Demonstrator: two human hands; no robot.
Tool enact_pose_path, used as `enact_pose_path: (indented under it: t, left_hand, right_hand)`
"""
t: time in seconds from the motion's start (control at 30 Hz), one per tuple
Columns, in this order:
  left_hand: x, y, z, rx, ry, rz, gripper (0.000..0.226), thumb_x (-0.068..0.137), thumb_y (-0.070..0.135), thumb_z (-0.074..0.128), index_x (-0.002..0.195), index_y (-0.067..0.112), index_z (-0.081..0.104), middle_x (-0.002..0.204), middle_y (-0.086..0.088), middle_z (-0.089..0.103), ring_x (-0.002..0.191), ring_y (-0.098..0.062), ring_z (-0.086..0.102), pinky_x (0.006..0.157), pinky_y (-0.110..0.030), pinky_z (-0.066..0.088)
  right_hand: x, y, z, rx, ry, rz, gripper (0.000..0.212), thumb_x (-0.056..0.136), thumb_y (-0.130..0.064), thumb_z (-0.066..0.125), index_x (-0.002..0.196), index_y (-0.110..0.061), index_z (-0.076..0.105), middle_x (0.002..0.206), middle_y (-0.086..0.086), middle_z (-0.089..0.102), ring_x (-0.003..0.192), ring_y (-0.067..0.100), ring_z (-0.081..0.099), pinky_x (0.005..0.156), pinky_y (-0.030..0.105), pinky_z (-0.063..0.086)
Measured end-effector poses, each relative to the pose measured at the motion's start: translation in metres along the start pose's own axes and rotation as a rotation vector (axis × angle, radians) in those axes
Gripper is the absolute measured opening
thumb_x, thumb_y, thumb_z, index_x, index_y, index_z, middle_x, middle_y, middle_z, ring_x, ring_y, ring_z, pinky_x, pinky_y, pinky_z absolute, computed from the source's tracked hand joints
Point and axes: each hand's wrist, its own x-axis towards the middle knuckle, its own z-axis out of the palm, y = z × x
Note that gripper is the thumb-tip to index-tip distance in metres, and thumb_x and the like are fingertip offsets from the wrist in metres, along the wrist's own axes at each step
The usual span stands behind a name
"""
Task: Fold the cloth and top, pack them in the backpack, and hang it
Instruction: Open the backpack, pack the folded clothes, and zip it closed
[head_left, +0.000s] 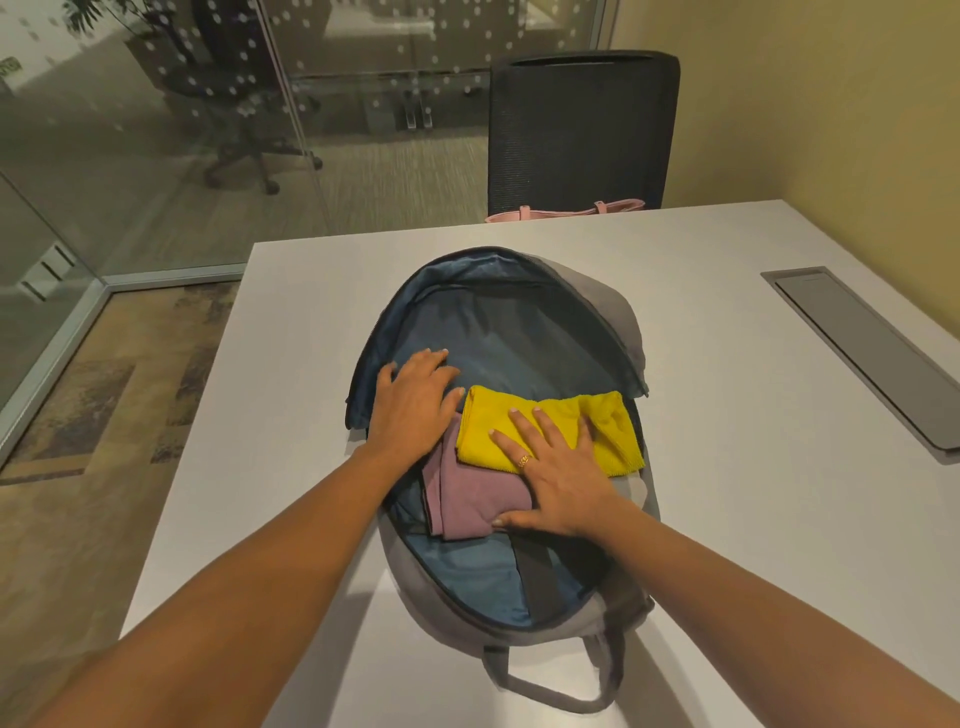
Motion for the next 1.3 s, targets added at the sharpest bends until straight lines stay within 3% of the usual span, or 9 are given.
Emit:
enact_pose_path:
  t: [0.13,0.23,0.37,0.5,0.63,0.77,0.87,1.17,1.3]
  left_hand:
    - [0.000,0.001,-0.015,0.000,0.429,0.051,0.034,0.077,0.013,0.070,0.109,0.012,0.062,0.114,-0.013,0.059,0.102,-0.033,0.056,0.077,-0.043,0.043]
    - [0.009,-0.001,-0.030,-0.027,0.559,-0.056,0.055,0.075,0.024,0.071,0.124,0.015,0.048,0.126,-0.015,0.045,0.114,-0.031,0.042,0.085,-0.050,0.042]
    - [0.016,0.005,-0.045,-0.155,0.523,0.032,0.067,0.078,0.028,0.068,0.133,0.018,0.032,0.142,-0.018,0.037,0.129,-0.032,0.036,0.099,-0.050,0.035]
    - [0.008,0.019,-0.056,-0.218,0.409,0.102,0.051,0.084,0.019,0.065,0.132,0.010,0.049,0.131,-0.013,0.055,0.117,-0.033,0.054,0.100,-0.043,0.034]
    - [-0.006,0.028,-0.065,-0.217,0.380,0.114,0.036,0.088,0.014,0.059,0.124,0.013,0.060,0.112,-0.014,0.067,0.098,-0.036,0.063,0.088,-0.040,0.047]
    - [-0.023,0.034,-0.071,-0.199,0.405,0.239,0.024,0.084,0.015,0.061,0.106,0.008,0.070,0.087,-0.016,0.073,0.073,-0.036,0.068,0.064,-0.038,0.053]
    - [-0.041,0.041,-0.067,-0.194,0.450,0.377,0.031,0.078,0.027,0.051,0.087,0.008,0.074,0.067,-0.009,0.072,0.053,-0.026,0.067,0.046,-0.027,0.050]
    - [-0.105,0.046,-0.011,-0.194,0.238,0.546,0.035,0.075,0.031,0.048,0.093,0.016,0.074,0.091,0.003,0.075,0.076,-0.013,0.072,0.055,-0.024,0.058]
    - [-0.126,0.041,0.015,-0.138,0.085,0.604,0.046,0.084,0.056,0.043,0.092,0.022,0.074,0.088,0.010,0.074,0.081,-0.007,0.071,0.061,-0.017,0.055]
  right_hand:
    - [0.001,-0.003,-0.002,-0.016,-0.029,-0.014,0.102,0.062,-0.090,0.023,0.144,-0.030,0.026,0.149,0.010,0.036,0.134,0.038,0.037,0.092,0.075,0.023]
    - [-0.001,-0.004,-0.003,-0.029,-0.029,0.000,0.100,0.063,-0.090,0.020,0.142,-0.029,0.028,0.145,0.010,0.042,0.131,0.035,0.042,0.091,0.073,0.029]
    - [-0.013,-0.009,-0.014,-0.035,0.126,-0.107,0.091,0.075,-0.083,0.023,0.140,-0.021,0.037,0.144,0.007,0.044,0.132,0.028,0.043,0.098,0.063,0.038]
    - [-0.031,-0.021,-0.037,-0.016,0.606,-0.254,0.053,0.089,-0.056,0.039,0.127,-0.019,0.047,0.132,0.004,0.056,0.123,0.022,0.046,0.095,0.041,0.036]
    - [-0.029,-0.004,-0.068,0.037,0.891,-0.009,0.042,0.088,-0.037,0.048,0.125,-0.018,0.043,0.129,0.004,0.047,0.116,0.023,0.041,0.088,0.038,0.032]
    - [-0.039,0.019,-0.079,0.137,0.809,0.311,0.048,0.075,-0.021,0.072,0.117,-0.012,0.050,0.116,0.012,0.055,0.101,0.029,0.048,0.079,0.039,0.044]
    - [-0.055,0.042,-0.078,0.228,0.702,0.462,0.032,0.076,-0.011,0.071,0.105,-0.007,0.059,0.102,0.015,0.061,0.088,0.035,0.056,0.069,0.038,0.045]
    - [-0.120,0.063,-0.037,0.181,0.628,0.092,0.029,0.066,0.002,0.078,0.091,-0.005,0.063,0.087,0.011,0.064,0.070,0.029,0.061,0.053,0.027,0.050]
    - [-0.137,0.062,-0.011,0.146,0.480,0.035,0.022,0.070,0.001,0.076,0.085,-0.009,0.063,0.085,0.005,0.062,0.071,0.025,0.059,0.051,0.022,0.043]
